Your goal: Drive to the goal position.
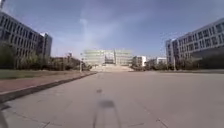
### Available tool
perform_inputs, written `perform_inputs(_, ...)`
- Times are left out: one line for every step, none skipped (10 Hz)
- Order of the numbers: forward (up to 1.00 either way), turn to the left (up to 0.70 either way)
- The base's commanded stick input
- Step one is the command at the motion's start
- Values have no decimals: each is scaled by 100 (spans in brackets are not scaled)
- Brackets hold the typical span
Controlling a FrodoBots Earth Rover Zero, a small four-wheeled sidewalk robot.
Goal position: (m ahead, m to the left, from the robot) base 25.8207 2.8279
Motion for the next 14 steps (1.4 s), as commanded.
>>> perform_inputs(70,0)
perform_inputs(70,0)
perform_inputs(70,0)
perform_inputs(70,0)
perform_inputs(70,0)
perform_inputs(70,0)
perform_inputs(70,0)
perform_inputs(70,0)
perform_inputs(70,0)
perform_inputs(70,0)
perform_inputs(70,0)
perform_inputs(70,0)
perform_inputs(70,0)
perform_inputs(70,0)
